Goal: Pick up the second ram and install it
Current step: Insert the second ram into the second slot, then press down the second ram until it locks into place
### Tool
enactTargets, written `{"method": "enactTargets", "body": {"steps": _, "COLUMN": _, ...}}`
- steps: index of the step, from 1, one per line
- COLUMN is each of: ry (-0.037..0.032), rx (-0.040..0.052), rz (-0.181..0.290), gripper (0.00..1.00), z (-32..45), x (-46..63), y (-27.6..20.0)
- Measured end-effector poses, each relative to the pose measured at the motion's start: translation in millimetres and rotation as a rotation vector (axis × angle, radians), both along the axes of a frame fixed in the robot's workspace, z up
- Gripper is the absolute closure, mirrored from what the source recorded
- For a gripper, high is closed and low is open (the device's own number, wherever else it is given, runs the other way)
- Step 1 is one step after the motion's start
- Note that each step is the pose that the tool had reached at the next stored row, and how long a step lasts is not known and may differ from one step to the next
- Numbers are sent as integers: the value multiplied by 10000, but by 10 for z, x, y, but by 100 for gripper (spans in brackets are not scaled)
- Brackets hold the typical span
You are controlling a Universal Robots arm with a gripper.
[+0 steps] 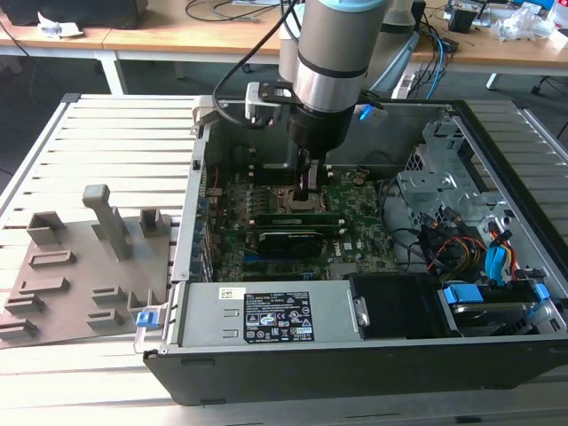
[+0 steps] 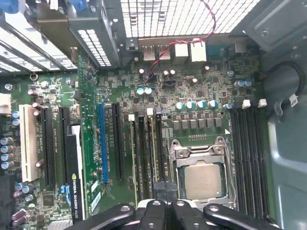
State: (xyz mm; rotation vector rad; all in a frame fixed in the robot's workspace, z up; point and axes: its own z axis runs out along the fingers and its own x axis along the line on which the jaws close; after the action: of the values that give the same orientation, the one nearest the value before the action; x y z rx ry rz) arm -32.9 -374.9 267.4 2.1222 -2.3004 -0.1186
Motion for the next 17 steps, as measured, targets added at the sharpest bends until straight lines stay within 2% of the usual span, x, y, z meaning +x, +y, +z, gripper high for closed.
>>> {"method": "enactTargets", "body": {"steps": 7, "ry": 1, "rx": -2, "rz": 0, "gripper": 89, "z": 2, "x": 14, "y": 0}}
{"method": "enactTargets", "body": {"steps": 9, "ry": 65, "rx": -3, "rz": -1, "gripper": 89, "z": -34, "x": 214, "y": 0}}
{"method": "enactTargets", "body": {"steps": 11, "ry": 77, "rx": -3, "rz": 0, "gripper": 89, "z": -71, "x": 305, "y": 0}}
{"method": "enactTargets", "body": {"steps": 13, "ry": 84, "rx": -2, "rz": 0, "gripper": 89, "z": -141, "x": 434, "y": 0}}
{"method": "enactTargets", "body": {"steps": 14, "ry": 85, "rx": -2, "rz": 0, "gripper": 89, "z": -181, "x": 481, "y": 0}}
{"method": "enactTargets", "body": {"steps": 17, "ry": 88, "rx": -3, "rz": 0, "gripper": 89, "z": -255, "x": 522, "y": 0}}
